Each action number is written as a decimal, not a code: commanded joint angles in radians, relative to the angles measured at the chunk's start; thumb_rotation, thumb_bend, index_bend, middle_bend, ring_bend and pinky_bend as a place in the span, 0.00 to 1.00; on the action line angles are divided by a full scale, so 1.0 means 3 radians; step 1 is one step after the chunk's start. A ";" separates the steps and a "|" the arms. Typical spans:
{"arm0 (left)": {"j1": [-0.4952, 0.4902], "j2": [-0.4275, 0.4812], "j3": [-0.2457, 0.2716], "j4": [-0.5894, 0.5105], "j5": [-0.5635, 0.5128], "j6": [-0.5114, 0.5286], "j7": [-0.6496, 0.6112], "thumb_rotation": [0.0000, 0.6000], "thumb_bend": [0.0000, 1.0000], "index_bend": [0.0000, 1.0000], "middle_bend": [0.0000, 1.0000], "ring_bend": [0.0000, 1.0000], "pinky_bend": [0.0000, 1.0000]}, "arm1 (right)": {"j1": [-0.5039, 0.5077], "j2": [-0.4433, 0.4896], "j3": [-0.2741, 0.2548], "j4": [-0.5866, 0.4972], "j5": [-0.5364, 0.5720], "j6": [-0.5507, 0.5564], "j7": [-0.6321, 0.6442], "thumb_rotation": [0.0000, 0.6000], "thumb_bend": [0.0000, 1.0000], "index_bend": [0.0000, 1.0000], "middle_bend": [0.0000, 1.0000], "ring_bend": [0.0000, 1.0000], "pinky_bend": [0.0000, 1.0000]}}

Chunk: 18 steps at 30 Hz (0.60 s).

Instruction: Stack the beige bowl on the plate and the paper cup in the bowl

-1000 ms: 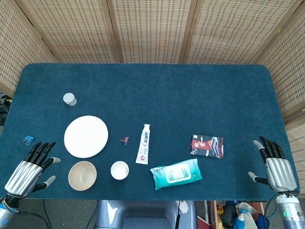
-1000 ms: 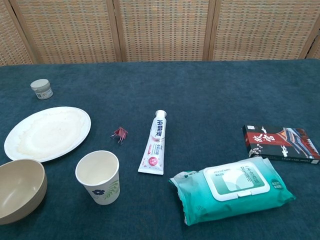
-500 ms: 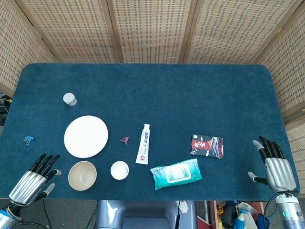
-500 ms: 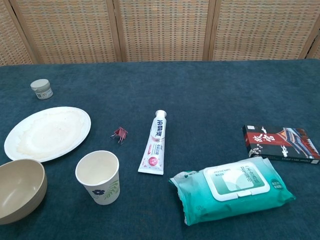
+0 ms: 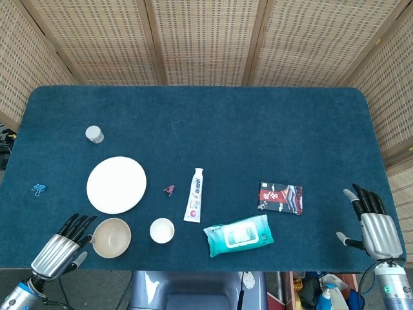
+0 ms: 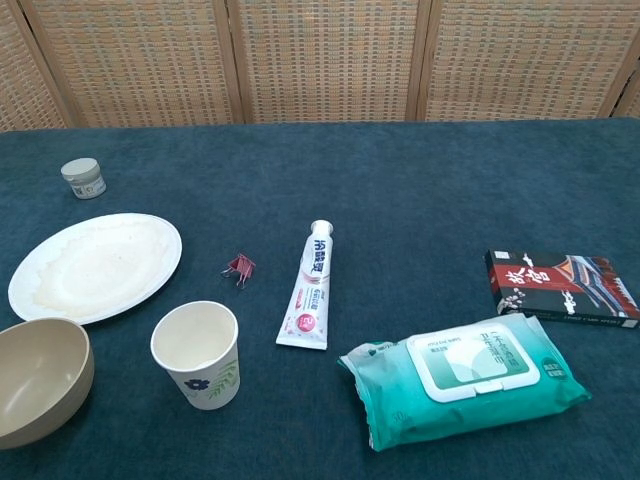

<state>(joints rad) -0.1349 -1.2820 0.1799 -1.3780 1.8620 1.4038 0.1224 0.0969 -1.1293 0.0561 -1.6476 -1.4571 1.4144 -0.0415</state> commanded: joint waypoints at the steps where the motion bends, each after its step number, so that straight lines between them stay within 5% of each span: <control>1: -0.0015 -0.0022 0.0014 -0.0010 0.0005 -0.0032 0.0030 1.00 0.39 0.41 0.02 0.00 0.00 | -0.0001 0.0003 0.0004 -0.0004 0.0004 0.0003 0.0009 1.00 0.14 0.08 0.00 0.00 0.00; 18: -0.0058 -0.0090 0.0026 0.0049 -0.0066 -0.0132 0.0106 1.00 0.41 0.44 0.02 0.00 0.00 | -0.0006 0.0009 0.0006 -0.0011 0.0003 0.0011 0.0014 1.00 0.14 0.08 0.00 0.00 0.00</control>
<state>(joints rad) -0.1510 -1.3067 0.1885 -1.3654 1.8434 1.3664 0.1521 0.0950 -1.1265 0.0578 -1.6509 -1.4560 1.4179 -0.0373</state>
